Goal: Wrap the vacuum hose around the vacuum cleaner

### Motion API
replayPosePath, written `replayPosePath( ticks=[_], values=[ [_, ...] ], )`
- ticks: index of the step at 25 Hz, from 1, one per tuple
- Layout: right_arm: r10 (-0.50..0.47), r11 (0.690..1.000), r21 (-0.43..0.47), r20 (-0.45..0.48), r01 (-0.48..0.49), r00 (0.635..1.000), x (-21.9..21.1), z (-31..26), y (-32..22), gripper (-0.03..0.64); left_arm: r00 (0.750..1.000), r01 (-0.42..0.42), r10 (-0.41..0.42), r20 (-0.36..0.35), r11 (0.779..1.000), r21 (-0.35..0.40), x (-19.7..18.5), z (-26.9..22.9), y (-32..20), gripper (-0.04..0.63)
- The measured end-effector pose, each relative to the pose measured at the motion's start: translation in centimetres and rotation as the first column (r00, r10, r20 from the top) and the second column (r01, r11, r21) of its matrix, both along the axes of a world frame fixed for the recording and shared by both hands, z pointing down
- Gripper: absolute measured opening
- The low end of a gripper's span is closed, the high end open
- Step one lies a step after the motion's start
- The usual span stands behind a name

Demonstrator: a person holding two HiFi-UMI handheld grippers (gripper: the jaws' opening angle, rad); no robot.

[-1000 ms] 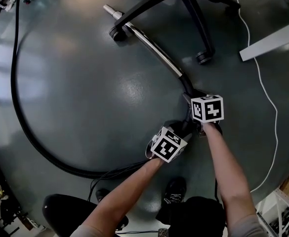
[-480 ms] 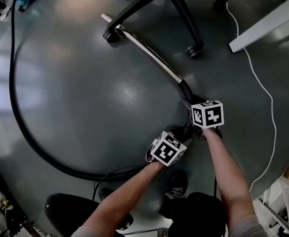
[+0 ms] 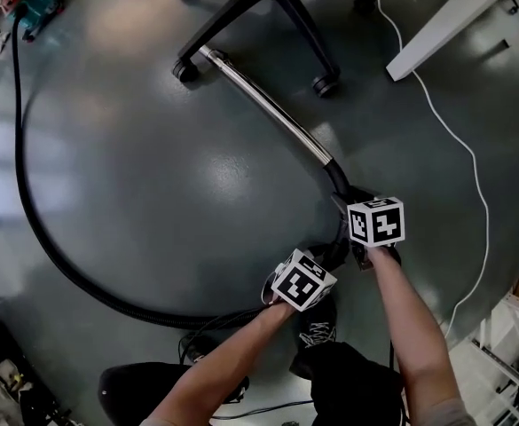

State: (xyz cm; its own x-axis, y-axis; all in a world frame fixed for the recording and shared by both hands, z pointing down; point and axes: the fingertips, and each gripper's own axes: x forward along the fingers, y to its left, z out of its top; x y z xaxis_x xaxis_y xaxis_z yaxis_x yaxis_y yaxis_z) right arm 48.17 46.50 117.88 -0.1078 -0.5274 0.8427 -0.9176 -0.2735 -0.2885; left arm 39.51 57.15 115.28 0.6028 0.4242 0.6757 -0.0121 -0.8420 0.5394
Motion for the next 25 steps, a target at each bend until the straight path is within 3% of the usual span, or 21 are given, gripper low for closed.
replayPosePath(
  ticks=[13,25],
  values=[
    [0.068,0.996,-0.054,0.065,-0.065,0.996,-3.9,-11.3,5.8,0.198,0.998,-0.049,0.053,0.036,0.992,-0.119,-4.6,-12.3,5.1,0.216],
    [0.105,0.995,-0.026,0.234,-0.101,0.967,-7.7,-21.0,4.4,0.203,0.998,-0.049,0.055,0.029,0.987,-0.155,-8.7,-22.6,3.4,0.212]
  ],
)
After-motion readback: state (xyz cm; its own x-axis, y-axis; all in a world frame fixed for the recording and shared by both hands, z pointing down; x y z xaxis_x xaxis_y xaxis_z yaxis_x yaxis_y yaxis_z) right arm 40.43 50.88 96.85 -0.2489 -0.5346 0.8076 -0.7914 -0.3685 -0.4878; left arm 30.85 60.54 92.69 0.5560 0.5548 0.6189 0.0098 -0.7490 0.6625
